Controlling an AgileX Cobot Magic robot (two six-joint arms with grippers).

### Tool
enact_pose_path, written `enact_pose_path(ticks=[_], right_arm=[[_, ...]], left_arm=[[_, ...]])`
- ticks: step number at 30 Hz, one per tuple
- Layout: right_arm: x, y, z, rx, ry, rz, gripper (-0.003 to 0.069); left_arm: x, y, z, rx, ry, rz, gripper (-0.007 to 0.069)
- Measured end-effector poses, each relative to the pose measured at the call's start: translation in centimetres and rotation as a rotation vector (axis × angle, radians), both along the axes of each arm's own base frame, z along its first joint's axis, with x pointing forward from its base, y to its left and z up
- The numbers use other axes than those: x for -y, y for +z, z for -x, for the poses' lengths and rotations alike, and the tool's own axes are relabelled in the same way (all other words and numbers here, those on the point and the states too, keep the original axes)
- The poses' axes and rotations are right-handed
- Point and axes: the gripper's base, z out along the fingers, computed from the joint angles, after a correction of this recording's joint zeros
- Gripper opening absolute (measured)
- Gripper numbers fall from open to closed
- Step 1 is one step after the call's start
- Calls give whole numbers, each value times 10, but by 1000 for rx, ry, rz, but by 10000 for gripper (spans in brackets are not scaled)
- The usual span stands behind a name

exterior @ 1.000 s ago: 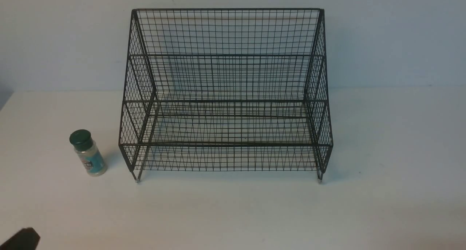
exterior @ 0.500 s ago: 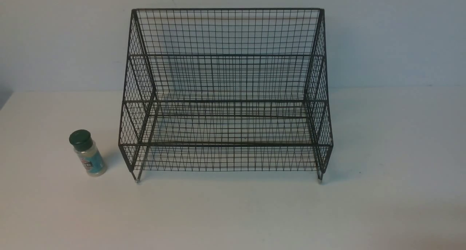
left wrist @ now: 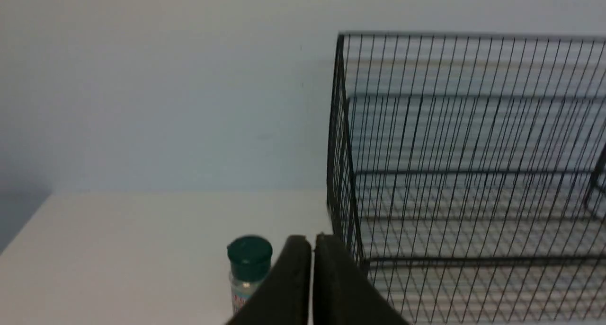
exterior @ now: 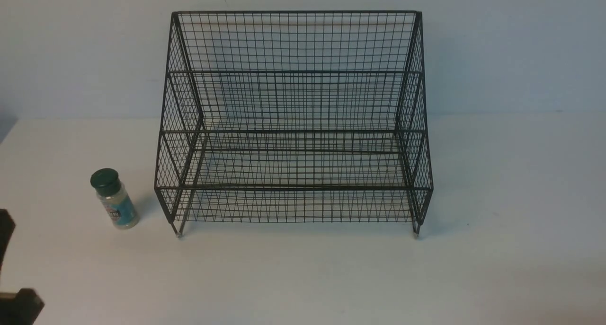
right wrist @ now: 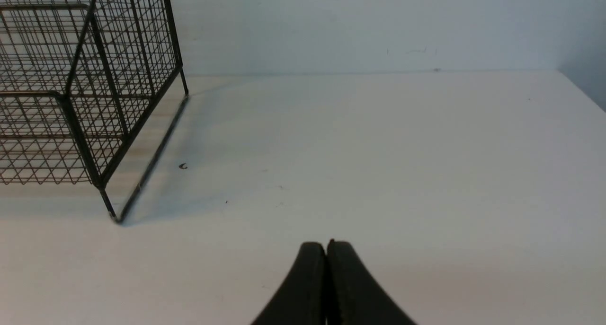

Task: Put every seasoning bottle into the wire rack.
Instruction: Use the left arm to grab the condiment bottle closest to it

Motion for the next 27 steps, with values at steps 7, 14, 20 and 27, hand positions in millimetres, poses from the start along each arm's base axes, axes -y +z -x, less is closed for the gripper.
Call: enact_pose_path(ticks=[7, 14, 20, 27], right_arm=[[0, 0, 0, 0, 0, 0, -17], [0, 0, 0, 0, 0, 0, -17], [0, 0, 0, 0, 0, 0, -17], [0, 0, 0, 0, 0, 0, -17]], left_arm=[[-1, 29, -47, -2, 34, -28, -4], [-9, 36, -90, 166, 151, -46, -4], [-10, 3, -124, 63, 178, -76, -4], [-14, -14, -144, 99, 225, -106, -4]])
